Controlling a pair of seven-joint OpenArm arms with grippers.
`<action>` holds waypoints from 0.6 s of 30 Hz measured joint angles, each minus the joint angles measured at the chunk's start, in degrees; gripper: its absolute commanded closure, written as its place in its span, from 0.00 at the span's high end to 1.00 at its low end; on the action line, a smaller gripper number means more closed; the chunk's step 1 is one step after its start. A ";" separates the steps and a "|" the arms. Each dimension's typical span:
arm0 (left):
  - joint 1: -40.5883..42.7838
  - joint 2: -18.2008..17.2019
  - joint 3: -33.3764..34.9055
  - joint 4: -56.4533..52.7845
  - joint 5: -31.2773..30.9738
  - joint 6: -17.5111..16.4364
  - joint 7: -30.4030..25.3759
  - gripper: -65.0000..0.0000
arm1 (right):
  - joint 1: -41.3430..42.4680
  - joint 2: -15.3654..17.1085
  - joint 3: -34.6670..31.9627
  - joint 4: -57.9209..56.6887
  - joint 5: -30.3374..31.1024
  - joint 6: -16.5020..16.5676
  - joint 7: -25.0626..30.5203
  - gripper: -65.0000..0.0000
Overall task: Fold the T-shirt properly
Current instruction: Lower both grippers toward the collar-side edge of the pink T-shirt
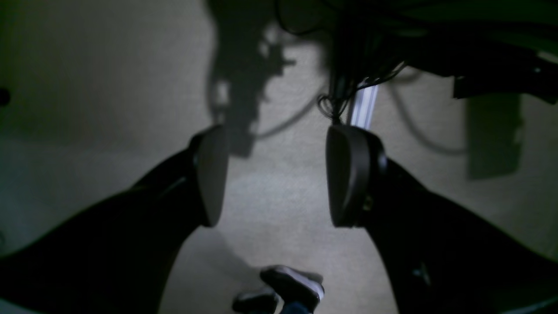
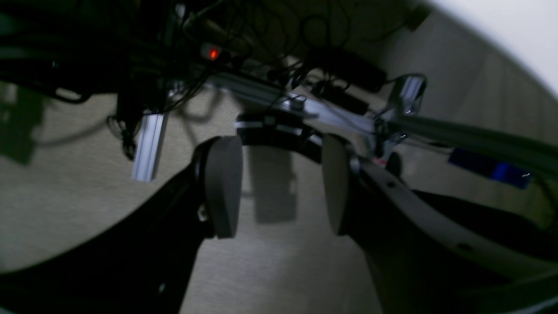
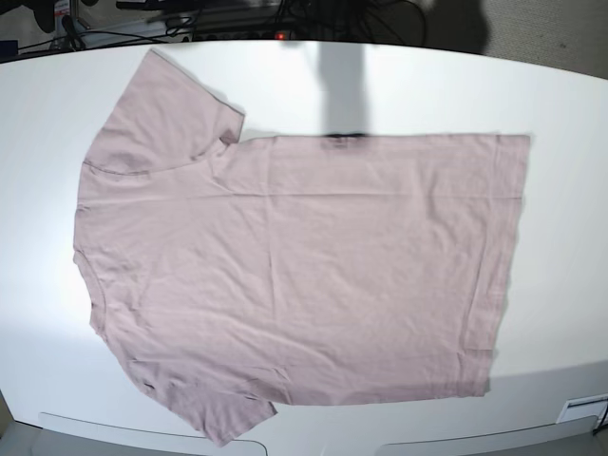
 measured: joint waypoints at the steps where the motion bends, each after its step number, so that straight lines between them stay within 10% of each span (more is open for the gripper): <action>1: 1.03 0.00 0.07 2.21 0.72 0.50 -0.02 0.54 | -0.04 0.02 0.42 1.11 0.07 0.02 -0.28 0.47; 18: -1.77 -1.84 -0.02 16.98 15.15 5.38 -1.62 0.54 | 2.86 3.04 8.57 12.13 5.18 2.58 -0.61 0.47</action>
